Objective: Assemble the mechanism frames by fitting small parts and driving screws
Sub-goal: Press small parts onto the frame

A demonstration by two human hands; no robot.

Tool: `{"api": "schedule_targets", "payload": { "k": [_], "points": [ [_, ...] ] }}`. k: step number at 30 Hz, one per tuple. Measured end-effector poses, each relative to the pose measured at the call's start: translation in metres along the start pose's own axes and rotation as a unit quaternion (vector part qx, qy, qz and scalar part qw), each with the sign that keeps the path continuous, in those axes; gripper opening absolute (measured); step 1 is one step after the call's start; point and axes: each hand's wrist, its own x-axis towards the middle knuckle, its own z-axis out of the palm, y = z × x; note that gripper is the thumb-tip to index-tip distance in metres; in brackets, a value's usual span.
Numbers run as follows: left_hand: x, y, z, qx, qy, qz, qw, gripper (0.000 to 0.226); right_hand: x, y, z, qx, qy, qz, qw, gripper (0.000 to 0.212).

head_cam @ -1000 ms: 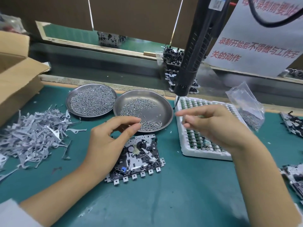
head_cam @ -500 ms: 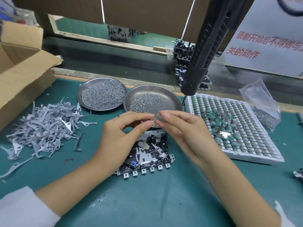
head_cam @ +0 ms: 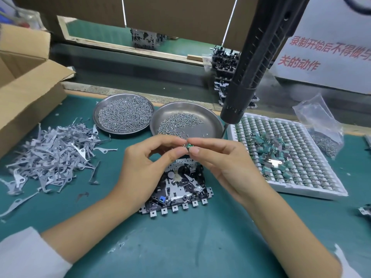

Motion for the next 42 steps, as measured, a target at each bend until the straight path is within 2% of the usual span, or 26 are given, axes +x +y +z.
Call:
{"api": "schedule_targets", "payload": {
  "k": [8, 14, 19, 29, 35, 39, 42],
  "points": [
    [0.000, -0.002, -0.001, 0.003, -0.012, 0.013, 1.000, 0.015, 0.000, 0.000, 0.000, -0.016, 0.005, -0.016, 1.000, 0.023],
    [-0.001, -0.002, 0.000, 0.029, -0.008, 0.020, 0.999, 0.014, -0.001, 0.001, -0.001, -0.102, 0.019, -0.041, 0.994, 0.017],
    [0.001, 0.001, -0.001, 0.084, -0.005, 0.078, 0.993, 0.018, -0.001, -0.002, -0.001, -0.126, -0.003, -0.055, 0.991, 0.017],
    [0.002, 0.000, -0.005, 0.045, -0.022, 0.052, 0.997, 0.033, -0.002, 0.000, -0.004, -0.176, -0.037, -0.103, 0.978, 0.014],
    [0.003, 0.008, -0.011, 0.102, -0.057, 0.072, 0.991, 0.036, -0.005, -0.003, -0.001, -0.233, -0.021, -0.145, 0.961, 0.013],
    [-0.007, 0.007, -0.020, 0.178, -0.112, 0.091, 0.973, 0.040, -0.015, 0.009, -0.005, -0.279, -0.008, -0.149, 0.949, 0.019],
    [-0.017, 0.006, -0.028, 0.209, -0.125, 0.097, 0.965, 0.035, -0.023, 0.022, -0.009, -0.344, -0.015, -0.198, 0.918, 0.023]
  ]
}}
